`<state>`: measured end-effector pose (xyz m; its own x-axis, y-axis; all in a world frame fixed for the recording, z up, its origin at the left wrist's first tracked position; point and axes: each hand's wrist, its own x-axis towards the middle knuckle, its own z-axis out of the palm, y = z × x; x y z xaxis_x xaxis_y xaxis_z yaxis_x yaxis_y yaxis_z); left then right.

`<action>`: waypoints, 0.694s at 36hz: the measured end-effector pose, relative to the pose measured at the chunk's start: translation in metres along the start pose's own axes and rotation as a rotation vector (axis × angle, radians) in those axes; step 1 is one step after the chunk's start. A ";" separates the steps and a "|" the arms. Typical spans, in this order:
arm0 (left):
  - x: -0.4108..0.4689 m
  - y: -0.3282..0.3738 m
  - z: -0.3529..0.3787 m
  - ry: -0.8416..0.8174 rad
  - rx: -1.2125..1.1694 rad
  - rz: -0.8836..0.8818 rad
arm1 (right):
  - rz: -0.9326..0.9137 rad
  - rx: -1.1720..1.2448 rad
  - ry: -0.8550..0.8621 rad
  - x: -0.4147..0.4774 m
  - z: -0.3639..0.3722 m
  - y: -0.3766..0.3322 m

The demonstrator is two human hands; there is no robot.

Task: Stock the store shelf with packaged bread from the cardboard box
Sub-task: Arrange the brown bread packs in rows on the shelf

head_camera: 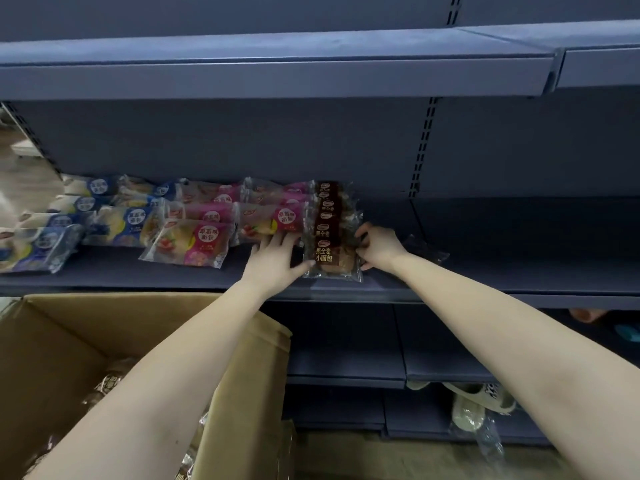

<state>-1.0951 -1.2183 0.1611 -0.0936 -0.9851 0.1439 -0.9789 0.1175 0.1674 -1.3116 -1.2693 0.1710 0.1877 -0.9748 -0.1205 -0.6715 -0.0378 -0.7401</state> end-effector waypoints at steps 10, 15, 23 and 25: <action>0.005 0.004 0.015 -0.020 0.136 0.153 | -0.047 0.013 -0.025 -0.001 -0.001 0.000; 0.007 0.002 0.012 -0.019 0.150 0.168 | -0.079 0.017 -0.017 -0.002 -0.006 0.005; 0.019 0.016 -0.004 0.056 0.109 0.193 | -0.141 -0.201 0.177 -0.002 -0.034 0.012; 0.025 0.027 -0.007 0.050 0.071 0.186 | -0.125 -0.214 0.203 -0.001 -0.042 0.020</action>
<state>-1.1221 -1.2390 0.1763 -0.2667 -0.9395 0.2148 -0.9561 0.2861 0.0642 -1.3552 -1.2779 0.1837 0.1458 -0.9829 0.1127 -0.7921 -0.1842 -0.5819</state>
